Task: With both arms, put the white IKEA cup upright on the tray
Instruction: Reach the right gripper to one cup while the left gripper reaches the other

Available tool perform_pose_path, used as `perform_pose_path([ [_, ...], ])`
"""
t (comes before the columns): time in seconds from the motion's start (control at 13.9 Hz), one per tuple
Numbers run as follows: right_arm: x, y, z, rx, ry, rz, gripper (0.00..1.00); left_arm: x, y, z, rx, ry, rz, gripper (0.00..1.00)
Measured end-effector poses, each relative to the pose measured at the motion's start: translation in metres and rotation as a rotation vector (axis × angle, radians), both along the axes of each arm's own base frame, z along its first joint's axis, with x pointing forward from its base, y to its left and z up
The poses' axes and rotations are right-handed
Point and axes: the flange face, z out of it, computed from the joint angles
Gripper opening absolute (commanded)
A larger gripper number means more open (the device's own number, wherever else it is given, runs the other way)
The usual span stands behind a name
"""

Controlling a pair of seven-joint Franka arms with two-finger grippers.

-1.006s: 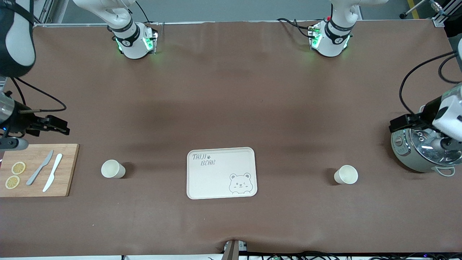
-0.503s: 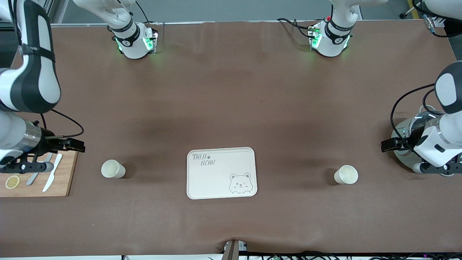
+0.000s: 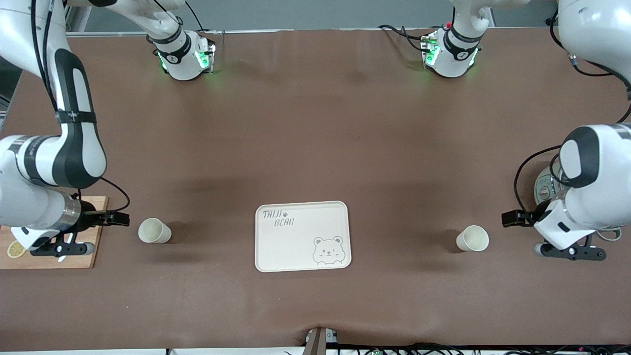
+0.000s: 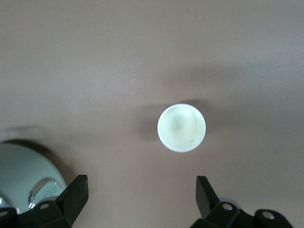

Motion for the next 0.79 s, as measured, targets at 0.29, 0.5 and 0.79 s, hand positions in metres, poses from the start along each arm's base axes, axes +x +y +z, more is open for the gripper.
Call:
perform_pose_path([
  [0.29,0.006,-0.016,-0.043,0.018,-0.002,0.019,1.00,0.014,-0.008,-0.051,0.004,-0.020,-0.014,1.00],
  [0.5,0.008,-0.019,-0.058,0.017,-0.003,0.020,1.00,0.018,-0.009,-0.082,0.007,-0.017,-0.016,1.00],
  [0.79,0.010,-0.017,-0.079,0.017,0.003,0.024,1.00,0.021,-0.009,-0.115,0.007,-0.016,-0.016,1.00],
])
